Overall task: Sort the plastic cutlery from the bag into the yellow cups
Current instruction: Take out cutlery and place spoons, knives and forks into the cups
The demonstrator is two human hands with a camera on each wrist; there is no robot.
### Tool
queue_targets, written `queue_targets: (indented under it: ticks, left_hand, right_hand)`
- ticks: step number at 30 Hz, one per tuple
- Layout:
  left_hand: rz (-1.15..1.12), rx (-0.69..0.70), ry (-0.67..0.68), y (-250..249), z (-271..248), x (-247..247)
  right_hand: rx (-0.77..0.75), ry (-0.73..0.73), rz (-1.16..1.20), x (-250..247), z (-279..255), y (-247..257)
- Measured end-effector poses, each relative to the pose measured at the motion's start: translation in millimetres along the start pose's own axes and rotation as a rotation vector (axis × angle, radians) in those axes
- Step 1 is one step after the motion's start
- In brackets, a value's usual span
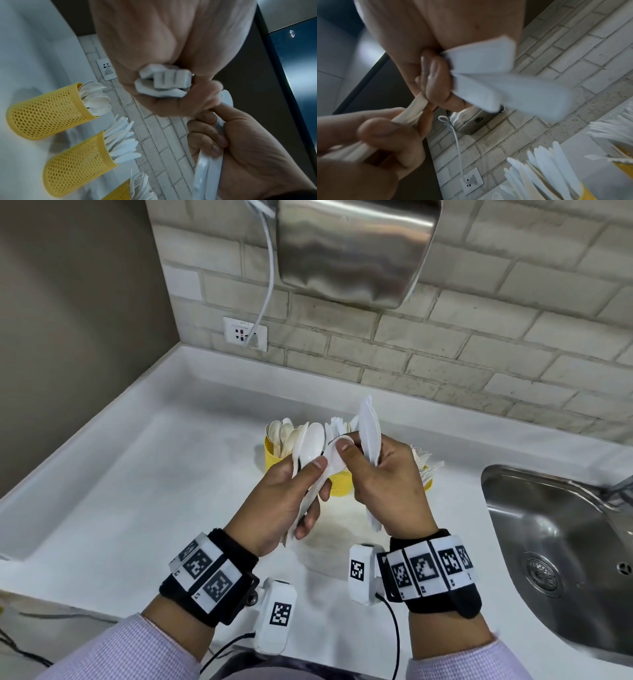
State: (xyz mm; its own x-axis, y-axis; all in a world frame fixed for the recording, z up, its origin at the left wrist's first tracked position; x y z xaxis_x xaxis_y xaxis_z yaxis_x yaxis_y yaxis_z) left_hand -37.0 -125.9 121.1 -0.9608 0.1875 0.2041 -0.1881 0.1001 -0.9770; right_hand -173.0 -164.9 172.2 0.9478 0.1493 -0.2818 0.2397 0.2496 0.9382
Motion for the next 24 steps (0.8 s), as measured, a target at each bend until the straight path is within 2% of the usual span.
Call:
queue_targets:
  ticks: [3, 7, 9, 12, 15, 18, 24]
  left_hand:
    - [0.006, -0.039, -0.041, 5.4, -7.6, -10.3]
    - [-0.054, -0.039, -0.064, 8.5, -12.4, -22.1]
    - [-0.062, -0.038, -0.067, 9.7, -14.5, -24.6]
    - [-0.068, -0.035, -0.066, 11.1, -18.3, -27.1]
    - [-0.067, -0.029, -0.064, 14.1, -21.1, -30.0]
    - [-0.073, -0.020, -0.072, 14.1, -22.7, -33.5]
    - [-0.078, -0.038, -0.114, 22.2, -28.2, -42.5]
  right_hand:
    - [-0.003, -0.078, 0.169, 2.5, -2.6, 1.6]
    - [0.175, -0.374, 0.632, -16.6, 11.4, -31.6]
    - [0.185, -0.525, 0.708, -29.0, 23.5, -42.6]
    - [0.099, -0.642, 0.656, -40.2, 46.3, -41.7]
    - [0.024, -0.631, 0.537, -34.2, 68.6, -45.0]
    - [0.063, -0.643, 0.364, -27.4, 79.3, -69.7]
    - [0.104, -0.615, 0.227, -13.1, 91.2, -112.7]
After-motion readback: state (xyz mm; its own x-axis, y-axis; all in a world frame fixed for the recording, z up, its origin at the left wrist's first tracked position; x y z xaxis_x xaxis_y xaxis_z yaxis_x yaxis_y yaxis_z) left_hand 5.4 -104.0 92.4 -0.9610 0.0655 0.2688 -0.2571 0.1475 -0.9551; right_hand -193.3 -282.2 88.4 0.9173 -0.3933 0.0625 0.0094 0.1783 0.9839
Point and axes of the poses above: each hand's wrist, its own z-axis towards the middle knuckle, its own x-axis out of the palm, y = z × x, the point moved 8 cm from there along z, towards the middle knuckle, and after that the axes turned 4 degrees about y, right-handed, at the moved point
